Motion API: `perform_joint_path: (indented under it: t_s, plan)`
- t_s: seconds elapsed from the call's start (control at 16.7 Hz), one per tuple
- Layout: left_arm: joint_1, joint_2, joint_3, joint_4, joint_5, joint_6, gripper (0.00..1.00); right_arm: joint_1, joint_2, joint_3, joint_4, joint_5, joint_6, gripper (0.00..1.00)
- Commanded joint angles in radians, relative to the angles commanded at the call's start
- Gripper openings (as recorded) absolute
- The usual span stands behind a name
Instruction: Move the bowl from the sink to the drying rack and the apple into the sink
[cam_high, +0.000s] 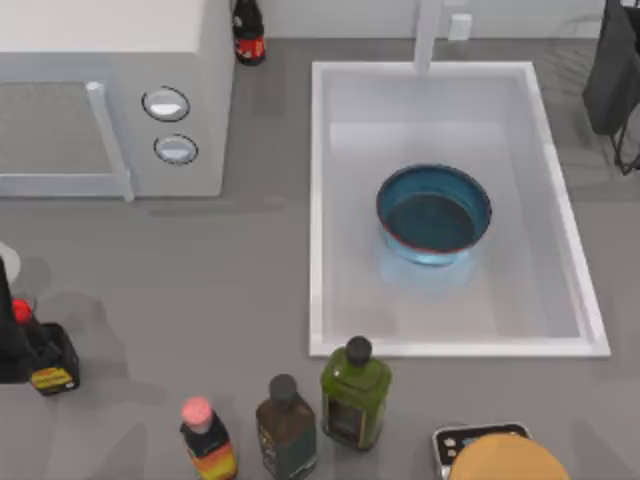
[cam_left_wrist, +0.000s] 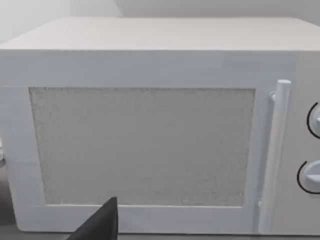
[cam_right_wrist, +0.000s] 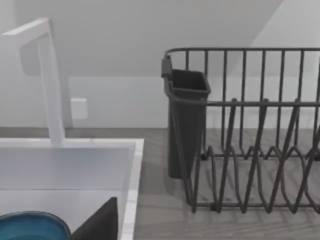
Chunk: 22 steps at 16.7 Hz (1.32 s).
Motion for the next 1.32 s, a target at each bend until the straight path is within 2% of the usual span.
perform_joint_path:
  t_s: [0.3,0.54,0.84,1.32]
  plan:
    - [0.000,0.000,0.000,0.000,0.000,0.000,1.00,0.010,0.055,0.055,-0.026,0.003,0.009,1.00]
    - [0.000,0.000,0.000,0.000,0.000,0.000,1.00,0.048,0.265,0.261,-0.122,0.014,0.041,1.00]
    - [0.000,0.000,0.000,0.000,0.000,0.000,1.00,0.125,0.692,0.669,-0.316,0.034,0.112,1.00]
    - [0.000,0.000,0.000,0.000,0.000,0.000,1.00,0.288,1.560,1.477,-0.716,0.072,0.277,1.00]
